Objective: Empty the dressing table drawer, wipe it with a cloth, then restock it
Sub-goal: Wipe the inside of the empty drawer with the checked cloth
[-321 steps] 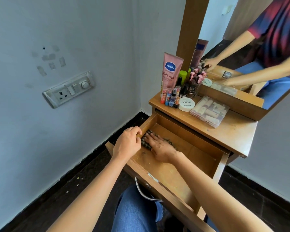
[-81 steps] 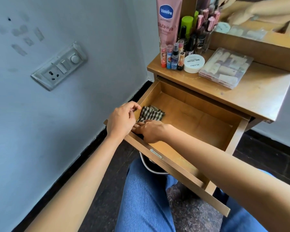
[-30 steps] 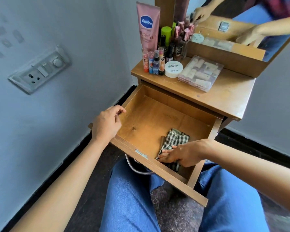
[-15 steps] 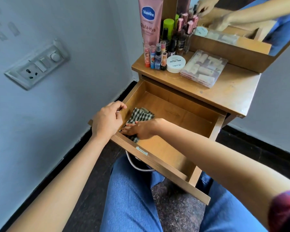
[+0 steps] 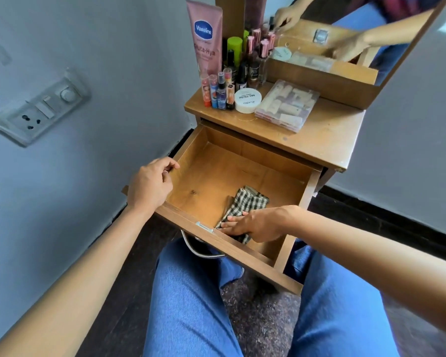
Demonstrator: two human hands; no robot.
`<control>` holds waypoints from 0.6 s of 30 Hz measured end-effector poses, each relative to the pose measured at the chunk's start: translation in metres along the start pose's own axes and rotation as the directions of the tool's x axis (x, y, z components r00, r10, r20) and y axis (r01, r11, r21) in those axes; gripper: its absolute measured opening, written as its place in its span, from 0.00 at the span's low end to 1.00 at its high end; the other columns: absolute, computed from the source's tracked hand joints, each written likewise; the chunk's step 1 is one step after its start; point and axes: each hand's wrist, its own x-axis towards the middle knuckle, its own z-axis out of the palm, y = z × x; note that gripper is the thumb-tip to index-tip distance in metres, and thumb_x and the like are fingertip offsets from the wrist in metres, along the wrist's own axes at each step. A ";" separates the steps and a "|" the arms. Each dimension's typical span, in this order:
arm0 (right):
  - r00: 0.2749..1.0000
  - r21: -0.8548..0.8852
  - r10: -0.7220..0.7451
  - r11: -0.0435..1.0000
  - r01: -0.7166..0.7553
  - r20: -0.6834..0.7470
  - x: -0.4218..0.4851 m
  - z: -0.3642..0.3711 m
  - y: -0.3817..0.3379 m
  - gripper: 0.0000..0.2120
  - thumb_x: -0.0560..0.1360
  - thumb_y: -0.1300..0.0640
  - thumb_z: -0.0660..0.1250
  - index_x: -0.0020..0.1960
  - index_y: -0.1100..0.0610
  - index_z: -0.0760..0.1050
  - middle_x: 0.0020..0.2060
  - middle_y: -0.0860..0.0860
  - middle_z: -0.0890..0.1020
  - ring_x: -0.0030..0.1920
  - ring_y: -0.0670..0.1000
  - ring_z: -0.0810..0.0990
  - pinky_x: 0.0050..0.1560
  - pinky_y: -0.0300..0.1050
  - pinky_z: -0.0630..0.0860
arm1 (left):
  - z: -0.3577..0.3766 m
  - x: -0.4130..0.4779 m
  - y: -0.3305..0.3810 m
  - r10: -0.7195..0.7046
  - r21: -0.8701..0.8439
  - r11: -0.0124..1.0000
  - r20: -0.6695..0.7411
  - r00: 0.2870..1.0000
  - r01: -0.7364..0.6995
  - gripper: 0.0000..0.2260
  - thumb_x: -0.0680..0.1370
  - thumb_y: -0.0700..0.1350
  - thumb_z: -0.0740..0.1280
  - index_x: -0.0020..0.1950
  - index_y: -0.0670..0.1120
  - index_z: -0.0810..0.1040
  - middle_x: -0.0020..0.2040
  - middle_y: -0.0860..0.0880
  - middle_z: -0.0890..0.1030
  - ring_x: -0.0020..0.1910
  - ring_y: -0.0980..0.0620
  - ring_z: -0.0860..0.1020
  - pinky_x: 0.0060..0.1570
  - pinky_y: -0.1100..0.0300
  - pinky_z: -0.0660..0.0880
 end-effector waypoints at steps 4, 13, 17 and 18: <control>1.000 0.057 0.009 0.998 -0.010 0.023 -0.014 0.006 0.009 0.37 0.74 0.72 0.53 0.78 0.46 0.53 0.77 0.43 0.54 0.77 0.43 0.47 0.77 0.52 0.45 | -0.003 0.000 0.006 0.027 0.004 1.000 0.012 1.000 -0.027 0.11 0.78 0.37 0.62 0.53 0.49 0.80 0.48 0.49 0.83 0.26 0.60 0.69 0.25 0.68 0.60; 0.613 0.241 0.358 0.933 -0.268 -0.704 -0.052 -0.016 0.076 0.17 0.79 0.63 0.58 0.63 0.53 0.77 0.60 0.50 0.81 0.60 0.51 0.79 0.60 0.47 0.76 | 0.007 0.015 0.050 0.797 -0.193 0.590 0.291 0.528 -0.784 0.14 0.74 0.41 0.70 0.60 0.47 0.80 0.57 0.49 0.82 0.57 0.53 0.80 0.59 0.57 0.76; 0.464 0.385 0.470 0.882 -0.271 -0.751 -0.046 -0.003 0.075 0.14 0.77 0.58 0.60 0.56 0.47 0.80 0.48 0.44 0.84 0.39 0.43 0.80 0.40 0.44 0.78 | 0.045 0.017 0.089 0.926 -0.293 0.079 0.376 -0.039 -0.953 0.15 0.77 0.43 0.68 0.64 0.47 0.78 0.63 0.49 0.79 0.62 0.52 0.77 0.65 0.57 0.71; 0.440 0.398 0.481 0.876 -0.271 -0.759 -0.046 -0.003 0.075 0.14 0.77 0.59 0.60 0.55 0.47 0.81 0.43 0.42 0.82 0.32 0.40 0.75 0.35 0.39 0.74 | 0.054 0.018 0.095 0.902 -0.306 -0.015 0.408 -0.145 -0.952 0.16 0.77 0.43 0.67 0.66 0.47 0.76 0.65 0.48 0.78 0.66 0.51 0.75 0.68 0.56 0.67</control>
